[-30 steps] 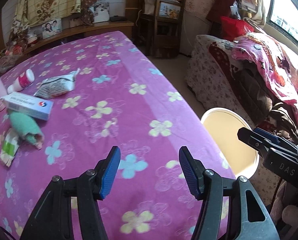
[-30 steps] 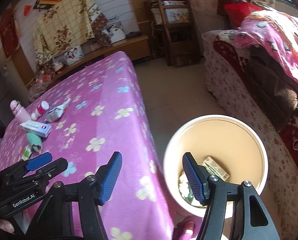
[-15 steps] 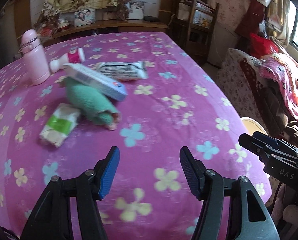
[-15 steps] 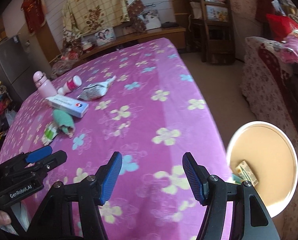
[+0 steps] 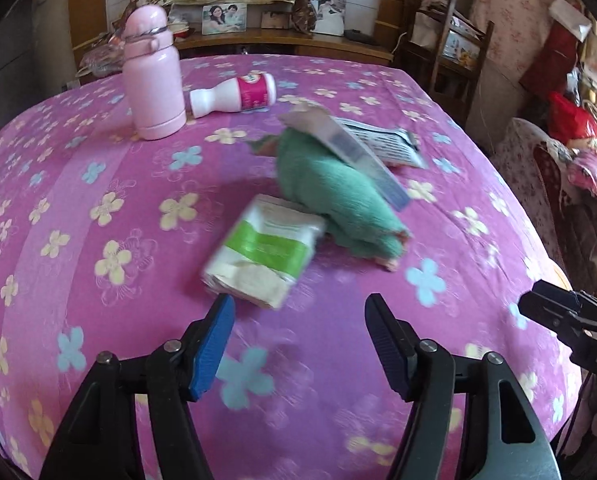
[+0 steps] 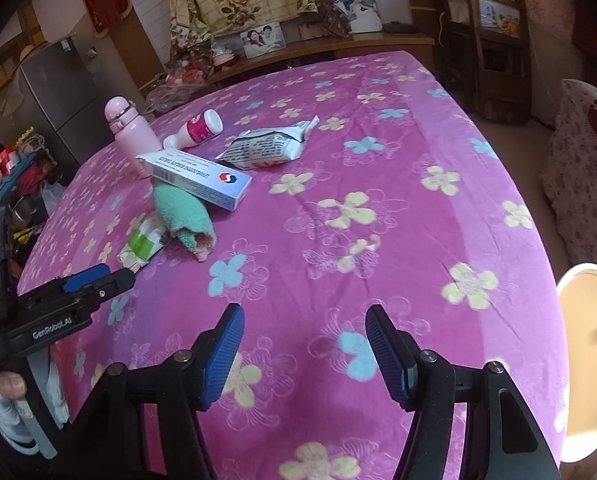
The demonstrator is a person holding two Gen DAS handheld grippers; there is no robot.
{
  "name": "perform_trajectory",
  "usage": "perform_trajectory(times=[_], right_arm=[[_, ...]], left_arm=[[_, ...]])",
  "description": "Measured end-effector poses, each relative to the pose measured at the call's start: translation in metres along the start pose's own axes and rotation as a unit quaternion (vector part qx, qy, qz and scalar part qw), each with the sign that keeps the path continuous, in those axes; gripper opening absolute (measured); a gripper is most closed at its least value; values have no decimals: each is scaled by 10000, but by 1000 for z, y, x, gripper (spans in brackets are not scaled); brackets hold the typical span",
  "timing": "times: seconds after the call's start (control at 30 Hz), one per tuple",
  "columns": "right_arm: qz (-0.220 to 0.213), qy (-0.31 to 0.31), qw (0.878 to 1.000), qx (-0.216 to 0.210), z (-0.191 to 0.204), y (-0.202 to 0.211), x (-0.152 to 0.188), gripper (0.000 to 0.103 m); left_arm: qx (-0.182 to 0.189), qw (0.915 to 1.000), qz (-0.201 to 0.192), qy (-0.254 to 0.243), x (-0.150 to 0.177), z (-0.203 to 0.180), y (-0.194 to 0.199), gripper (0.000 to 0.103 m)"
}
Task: Collect trash
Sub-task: 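Reach the left tool toward the white-green tissue pack while the right tool approaches the green towel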
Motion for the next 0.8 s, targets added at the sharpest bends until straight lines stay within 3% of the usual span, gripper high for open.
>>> perform_trajectory(times=[0.13,0.3,0.57,0.7,0.8], right_arm=[[41,141,9997,-191,11,-7,-15,67],[112,340,9985,-408,27,-23,-46,67],[243,883,9935,-682,65,-57,-88,67],[209,1144,9902,-779,82,-71,-106,67],[190,1385,9865,-858,92,-81,-119,68]], left_arm=[[-122,9999,64,17,-13,18,-16,69],[-549,9982,105,-202,-30,28,-33,72],[-533,9981,148,-268,-47,35,-47,72],[-503,9980,96,-359,-46,40,-39,55],[-641,9973,73,-346,-44,52,-31,50]])
Point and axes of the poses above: each gripper's, at about its wrist camera, not at the fingertips, and y roughly against the way its jaws point, z to its left, x to its underside, the point moved 9 cm from there along -y, roughly the way its jaws point, and after that the axes turned 9 degrees about z, right-handed, at the moved point
